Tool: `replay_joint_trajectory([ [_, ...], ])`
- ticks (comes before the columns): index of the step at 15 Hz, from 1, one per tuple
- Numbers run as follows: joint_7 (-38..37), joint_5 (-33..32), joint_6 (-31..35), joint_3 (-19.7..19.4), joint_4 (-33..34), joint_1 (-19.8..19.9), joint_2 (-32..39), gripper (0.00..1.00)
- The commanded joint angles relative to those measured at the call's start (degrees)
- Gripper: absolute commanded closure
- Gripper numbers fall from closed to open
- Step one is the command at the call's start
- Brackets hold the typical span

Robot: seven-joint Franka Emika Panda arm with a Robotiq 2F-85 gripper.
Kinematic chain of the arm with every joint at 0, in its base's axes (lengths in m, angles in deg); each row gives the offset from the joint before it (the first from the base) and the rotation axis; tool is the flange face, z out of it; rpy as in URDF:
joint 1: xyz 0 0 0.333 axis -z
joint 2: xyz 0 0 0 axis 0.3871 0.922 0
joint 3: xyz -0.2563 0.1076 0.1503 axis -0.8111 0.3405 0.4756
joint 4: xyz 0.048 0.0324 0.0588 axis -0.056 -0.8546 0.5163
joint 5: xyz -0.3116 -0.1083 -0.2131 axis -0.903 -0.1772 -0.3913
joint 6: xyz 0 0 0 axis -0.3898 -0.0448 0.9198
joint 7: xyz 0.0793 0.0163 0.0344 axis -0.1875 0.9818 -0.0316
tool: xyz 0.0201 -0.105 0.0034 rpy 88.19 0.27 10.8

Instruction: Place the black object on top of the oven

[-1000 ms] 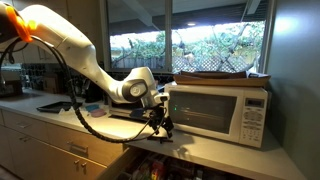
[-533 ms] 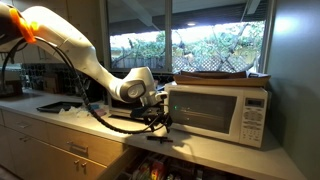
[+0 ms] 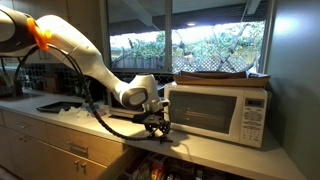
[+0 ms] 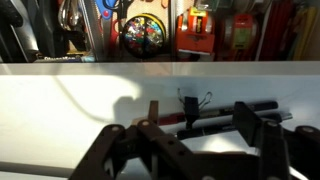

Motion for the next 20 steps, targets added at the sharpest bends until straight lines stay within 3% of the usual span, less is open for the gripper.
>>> replay_joint_trajectory([
  [1,0.1,5.5,1.0,1.9,2.2,1.0,2.3,0.44],
  [3,0.1,7.0,1.2,2.4,3.1,1.2,3.0,0.45],
  [9,0.3,6.8,0.9,2.2,4.4,1.5,4.0,0.18],
  [12,0.3,6.5,1.0,2.2,4.5,1.7,4.5,0.34],
  [14,0.4,6.9,1.4,2.4,4.9,2.0,5.0,0.55],
  [17,0.1,6.6,2.1,2.5,5.8,2.1,6.1,0.65],
  [19,0.0,6.2,2.2,2.5,6.1,2.1,6.6,0.65],
  [20,-0.1,5.9,2.3,2.5,6.2,2.0,6.8,0.7],
])
